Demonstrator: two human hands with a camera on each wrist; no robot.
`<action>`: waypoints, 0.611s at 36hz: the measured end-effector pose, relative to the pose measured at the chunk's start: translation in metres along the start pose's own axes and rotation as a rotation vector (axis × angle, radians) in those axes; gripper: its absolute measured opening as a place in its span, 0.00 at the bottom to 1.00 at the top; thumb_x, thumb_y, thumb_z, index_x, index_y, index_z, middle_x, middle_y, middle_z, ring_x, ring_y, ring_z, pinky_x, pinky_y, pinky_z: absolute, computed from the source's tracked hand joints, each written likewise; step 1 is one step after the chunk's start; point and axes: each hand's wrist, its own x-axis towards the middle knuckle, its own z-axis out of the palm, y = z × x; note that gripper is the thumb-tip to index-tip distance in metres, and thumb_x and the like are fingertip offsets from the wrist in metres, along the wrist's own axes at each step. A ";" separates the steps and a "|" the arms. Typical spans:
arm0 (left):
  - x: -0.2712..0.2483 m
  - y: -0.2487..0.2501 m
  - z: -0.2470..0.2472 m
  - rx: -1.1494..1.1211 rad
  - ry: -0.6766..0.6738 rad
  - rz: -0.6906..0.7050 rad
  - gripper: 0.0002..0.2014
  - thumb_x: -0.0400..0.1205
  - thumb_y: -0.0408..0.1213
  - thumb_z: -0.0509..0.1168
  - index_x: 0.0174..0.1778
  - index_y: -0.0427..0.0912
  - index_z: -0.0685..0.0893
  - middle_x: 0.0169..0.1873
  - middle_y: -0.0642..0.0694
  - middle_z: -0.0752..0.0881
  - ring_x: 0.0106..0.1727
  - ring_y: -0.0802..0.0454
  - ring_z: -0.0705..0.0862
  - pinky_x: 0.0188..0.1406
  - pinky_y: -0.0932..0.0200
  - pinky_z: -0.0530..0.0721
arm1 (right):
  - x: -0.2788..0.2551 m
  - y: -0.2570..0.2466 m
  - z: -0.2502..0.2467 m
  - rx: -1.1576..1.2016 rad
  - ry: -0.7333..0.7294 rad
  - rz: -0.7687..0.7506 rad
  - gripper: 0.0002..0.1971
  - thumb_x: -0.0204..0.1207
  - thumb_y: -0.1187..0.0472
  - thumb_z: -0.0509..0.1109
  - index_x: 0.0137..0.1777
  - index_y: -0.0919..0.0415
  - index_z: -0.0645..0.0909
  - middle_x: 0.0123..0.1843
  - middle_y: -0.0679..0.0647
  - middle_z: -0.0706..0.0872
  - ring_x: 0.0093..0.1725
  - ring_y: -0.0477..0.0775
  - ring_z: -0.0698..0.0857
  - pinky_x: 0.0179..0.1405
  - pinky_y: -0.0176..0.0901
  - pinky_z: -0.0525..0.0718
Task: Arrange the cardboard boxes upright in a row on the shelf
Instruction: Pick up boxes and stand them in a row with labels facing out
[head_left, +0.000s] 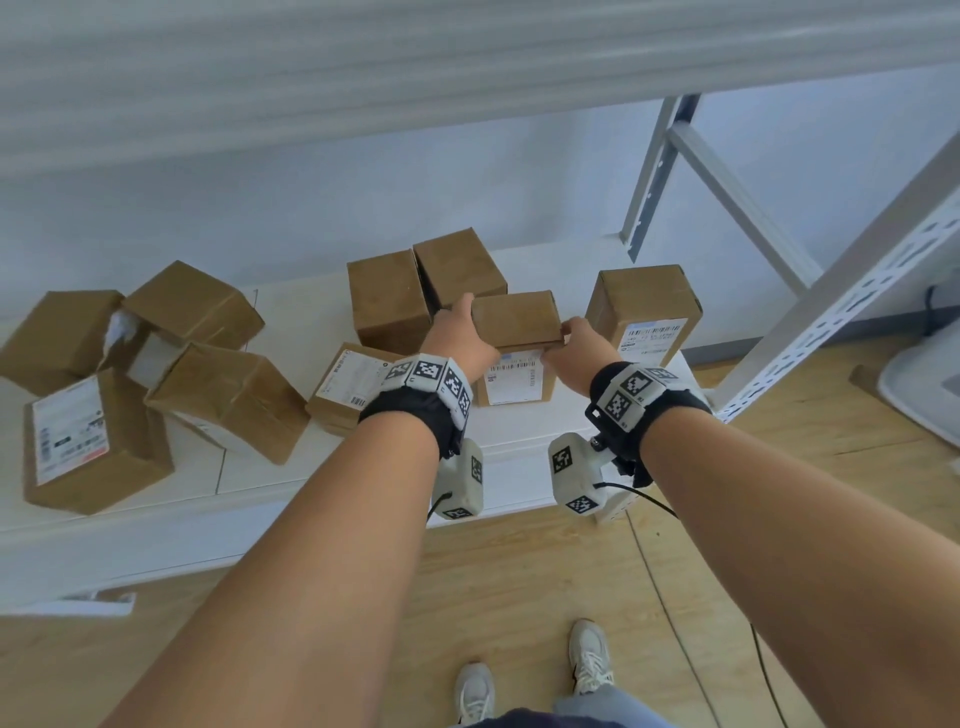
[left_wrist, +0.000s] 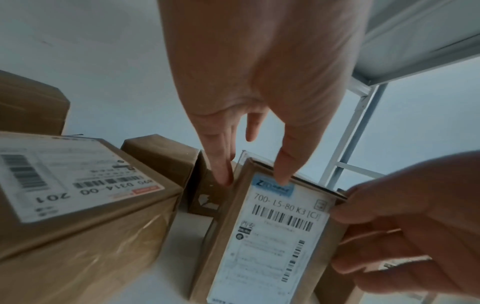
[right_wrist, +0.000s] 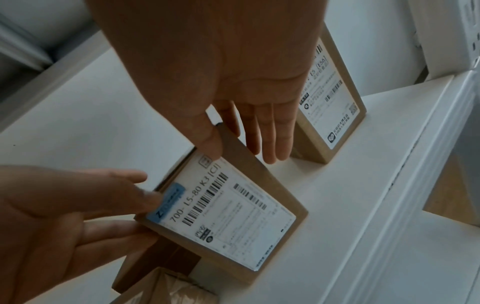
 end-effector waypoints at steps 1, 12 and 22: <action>-0.001 0.002 0.001 0.017 -0.008 0.017 0.41 0.76 0.38 0.72 0.83 0.48 0.59 0.73 0.41 0.72 0.66 0.44 0.80 0.54 0.57 0.80 | 0.000 -0.001 -0.002 -0.009 0.002 -0.007 0.17 0.79 0.63 0.61 0.67 0.61 0.69 0.50 0.57 0.83 0.44 0.56 0.83 0.38 0.44 0.79; 0.004 0.022 0.015 0.079 0.071 -0.003 0.29 0.83 0.44 0.66 0.79 0.44 0.67 0.73 0.42 0.76 0.67 0.43 0.81 0.59 0.53 0.80 | 0.011 0.001 -0.053 -0.165 0.294 -0.189 0.20 0.78 0.68 0.58 0.70 0.59 0.76 0.68 0.58 0.78 0.65 0.58 0.78 0.57 0.44 0.76; 0.015 0.045 0.030 0.062 0.089 -0.021 0.29 0.83 0.43 0.65 0.81 0.45 0.66 0.73 0.41 0.74 0.67 0.43 0.80 0.55 0.55 0.79 | 0.023 0.032 -0.085 -0.324 0.275 -0.129 0.24 0.77 0.67 0.57 0.74 0.58 0.75 0.75 0.56 0.73 0.77 0.58 0.67 0.74 0.53 0.69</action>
